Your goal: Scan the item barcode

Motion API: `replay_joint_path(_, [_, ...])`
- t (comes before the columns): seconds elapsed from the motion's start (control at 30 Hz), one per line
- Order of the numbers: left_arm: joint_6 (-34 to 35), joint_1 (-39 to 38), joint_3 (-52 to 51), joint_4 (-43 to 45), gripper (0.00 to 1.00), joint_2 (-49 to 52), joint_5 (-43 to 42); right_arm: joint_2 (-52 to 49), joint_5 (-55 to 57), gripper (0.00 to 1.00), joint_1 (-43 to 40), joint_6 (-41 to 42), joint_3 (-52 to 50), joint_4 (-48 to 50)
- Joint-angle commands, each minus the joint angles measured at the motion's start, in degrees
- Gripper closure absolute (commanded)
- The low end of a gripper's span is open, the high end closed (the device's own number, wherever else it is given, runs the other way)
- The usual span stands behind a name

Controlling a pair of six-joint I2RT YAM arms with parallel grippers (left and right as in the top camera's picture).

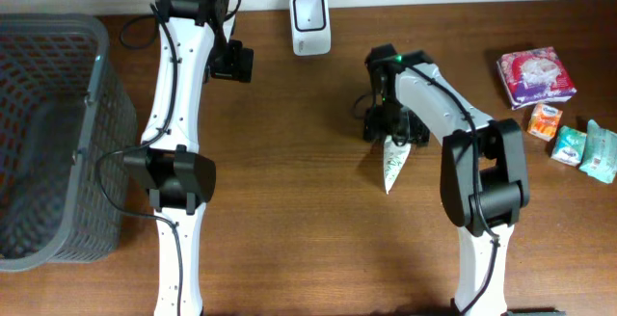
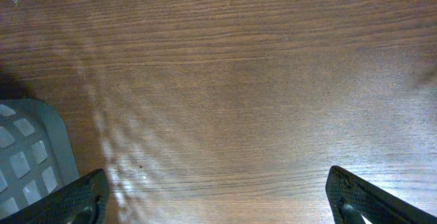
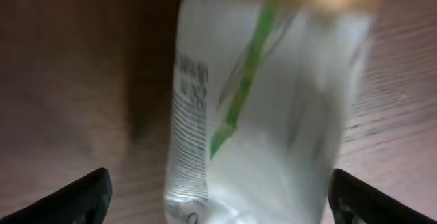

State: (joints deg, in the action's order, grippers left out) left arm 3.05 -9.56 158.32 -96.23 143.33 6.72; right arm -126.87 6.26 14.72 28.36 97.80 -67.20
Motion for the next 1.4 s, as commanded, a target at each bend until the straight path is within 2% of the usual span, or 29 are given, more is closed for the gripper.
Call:
replay_joint_path(0.0, [0.0,-0.15,1.27,0.11,0.01,-0.61,0.61,-0.31,2.99,0.19,0.2,0.85,-2.84,2.19])
replay_joint_path(0.07, [0.0,-0.15,1.27,0.11,0.01,-0.61,0.63,-0.31,5.95,0.48,0.2,2.1,-3.61,2.95])
replay_joint_path(0.1, [0.0,-0.15,1.27,0.11,0.01,-0.61,0.61,-0.31,5.79,0.56,0.2,2.08,-3.58,2.97])
replay_joint_path(0.13, [0.0,-0.15,1.27,0.11,0.01,-0.61,0.61,-0.26,2.16,0.88,0.2,-1.14,-2.56,2.97])
replay_joint_path(0.17, [0.0,-0.11,1.27,0.11,0.01,-0.61,0.61,-0.13,-1.73,0.96,0.2,-3.43,-1.09,2.69])
replay_joint_path(0.3, [0.0,-0.15,1.27,0.11,0.01,-0.61,0.61,0.94,-17.16,0.96,0.17,-14.93,8.15,-4.24])
replay_joint_path(0.4, [0.0,-0.15,1.27,0.11,0.01,-0.61,0.61,1.14,-35.69,0.96,0.11,-26.45,8.35,-3.45])
replay_joint_path(0.47, [0.0,-0.15,1.27,0.11,0.01,-0.61,0.61,0.26,-46.71,0.96,-0.13,-28.2,8.17,-0.68])
replay_joint_path(0.53, [0.0,-0.15,1.27,0.11,0.01,-0.61,0.61,-1.16,-51.56,0.96,-0.13,-29.03,7.08,0.48])
replay_joint_path(0.57, [0.0,-0.15,1.27,0.11,0.01,-0.61,0.61,-1.66,-51.52,0.91,-0.13,-29.0,5.42,1.53])
replay_joint_path(0.6, [0.0,-0.15,1.27,0.11,0.01,-0.61,0.61,-1.9,-50.82,0.61,-0.28,-28.94,3.63,2.54])
replay_joint_path(0.67, [0.0,-0.11,1.27,0.11,0.01,-0.61,0.61,-1.79,-41.86,0.3,-1.31,-23.47,2.75,2.05])
replay_joint_path(0.73, [0.0,-0.13,1.27,0.11,0.01,-0.61,0.61,-1.29,-41.55,0.25,-3.56,-23.41,3.93,0.72])
replay_joint_path(0.8, [0.0,-0.11,1.27,0.11,0.01,-0.61,0.61,-0.76,-41.51,0.25,-6.62,-24.44,9.49,-5.53])
replay_joint_path(0.9, [0.0,-0.11,1.27,0.11,0.01,-0.61,0.61,0.02,-38.38,0.25,-5.92,-25.11,15.63,-12.61])
replay_joint_path(0.93, [0.0,-0.13,1.27,0.11,0.01,-0.61,0.61,0.02,-38.36,0.18,-5.49,-25.11,15.69,-12.55])
replay_joint_path(0.97, [0.0,-0.13,1.27,0.11,0.01,-0.61,0.61,0.0,-38.32,0.0,-4.98,-25.09,15.67,-12.33])
replay_joint_path(1.37, [0.0,-0.15,1.27,0.11,0.01,-0.61,0.63,-0.02,-38.32,0.01,-5.03,-24.9,15.67,-12.26])
